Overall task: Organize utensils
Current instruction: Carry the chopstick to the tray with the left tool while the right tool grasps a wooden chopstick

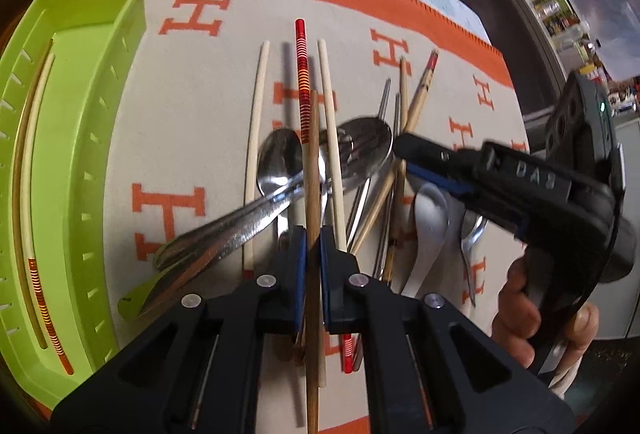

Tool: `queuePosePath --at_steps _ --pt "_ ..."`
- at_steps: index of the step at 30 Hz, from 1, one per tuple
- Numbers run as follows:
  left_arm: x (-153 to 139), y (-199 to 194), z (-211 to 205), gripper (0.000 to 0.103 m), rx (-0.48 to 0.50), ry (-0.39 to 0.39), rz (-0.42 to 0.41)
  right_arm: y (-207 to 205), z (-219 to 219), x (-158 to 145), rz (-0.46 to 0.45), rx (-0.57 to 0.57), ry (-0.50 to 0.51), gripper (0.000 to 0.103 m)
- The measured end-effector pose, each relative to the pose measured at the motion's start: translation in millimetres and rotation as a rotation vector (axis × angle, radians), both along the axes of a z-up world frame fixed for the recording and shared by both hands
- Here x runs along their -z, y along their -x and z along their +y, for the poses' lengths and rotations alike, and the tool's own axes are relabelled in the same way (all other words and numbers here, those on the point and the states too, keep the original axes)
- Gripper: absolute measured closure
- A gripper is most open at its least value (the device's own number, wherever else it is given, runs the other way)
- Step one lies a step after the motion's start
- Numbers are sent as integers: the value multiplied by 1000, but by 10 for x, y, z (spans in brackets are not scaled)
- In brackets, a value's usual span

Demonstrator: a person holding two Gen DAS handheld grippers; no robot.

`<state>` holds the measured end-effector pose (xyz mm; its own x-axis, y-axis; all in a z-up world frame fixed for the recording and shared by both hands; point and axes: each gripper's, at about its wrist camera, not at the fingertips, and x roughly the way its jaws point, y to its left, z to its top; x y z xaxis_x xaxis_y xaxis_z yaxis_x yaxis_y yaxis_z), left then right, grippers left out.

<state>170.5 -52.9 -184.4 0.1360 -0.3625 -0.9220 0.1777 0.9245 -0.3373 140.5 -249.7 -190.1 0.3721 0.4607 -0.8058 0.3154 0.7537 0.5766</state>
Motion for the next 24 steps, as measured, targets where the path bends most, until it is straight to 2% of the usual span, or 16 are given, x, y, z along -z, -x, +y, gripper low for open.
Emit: queuePosePath --at_steps 2,4,13,18,24 --pt "18 40 2 99 7 -6 6 -2 7 4 5 -3 9 94" --pt "41 58 -19 99 11 -14 12 6 -9 11 6 3 0 96" --pt "59 97 -23 99 11 -21 10 105 -108 -104 -30 21 -21 97" --pt "-59 153 -9 99 27 -14 -35 192 -120 -224 -63 23 -32 97" --pt "-179 248 79 99 31 -12 -51 332 -68 -391 -100 10 -32 97"
